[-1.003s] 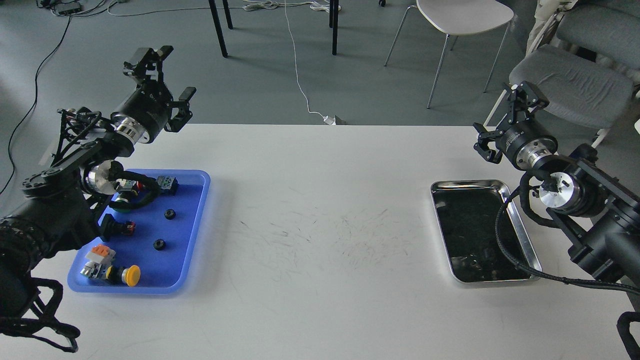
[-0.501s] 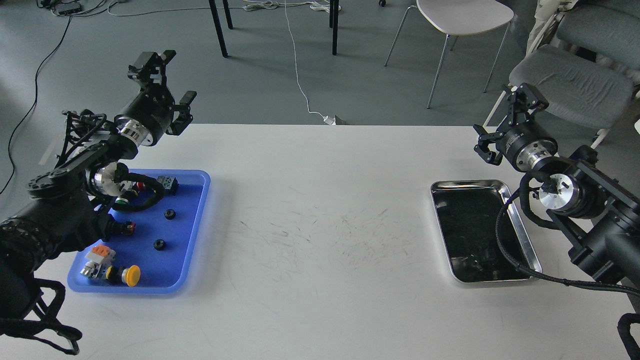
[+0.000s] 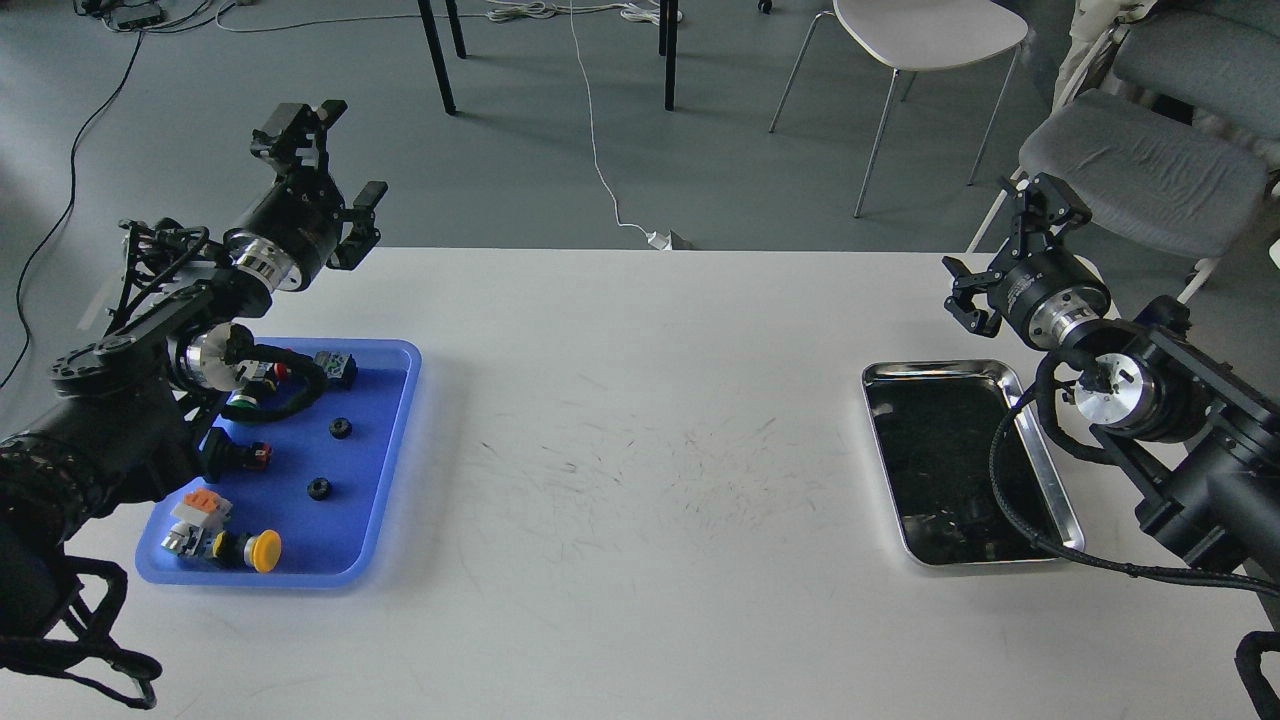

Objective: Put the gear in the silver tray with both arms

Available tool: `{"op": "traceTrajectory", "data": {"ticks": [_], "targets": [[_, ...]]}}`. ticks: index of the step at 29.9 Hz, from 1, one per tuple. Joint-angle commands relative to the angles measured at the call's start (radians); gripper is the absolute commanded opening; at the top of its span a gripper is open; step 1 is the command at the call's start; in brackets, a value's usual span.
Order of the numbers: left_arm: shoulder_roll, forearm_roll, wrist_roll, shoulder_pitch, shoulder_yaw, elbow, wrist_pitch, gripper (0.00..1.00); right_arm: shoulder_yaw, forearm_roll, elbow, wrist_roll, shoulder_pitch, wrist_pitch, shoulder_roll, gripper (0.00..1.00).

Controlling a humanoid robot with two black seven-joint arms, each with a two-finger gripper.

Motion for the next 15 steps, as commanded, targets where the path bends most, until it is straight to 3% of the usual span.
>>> {"op": "traceTrajectory", "data": {"ticks": [1, 15], "targets": [[0.0, 0.0, 0.0, -0.001, 0.0, 0.0, 0.005, 0.99, 0.0, -0.001, 0.0, 0.0, 0.0, -0.001, 0.0, 0.99], [0.0, 0.0, 0.0, -0.001, 0.001, 0.0, 0.005, 0.99, 0.0, -0.001, 0.0, 0.002, -0.002, -0.001, 0.0, 0.99]]}}
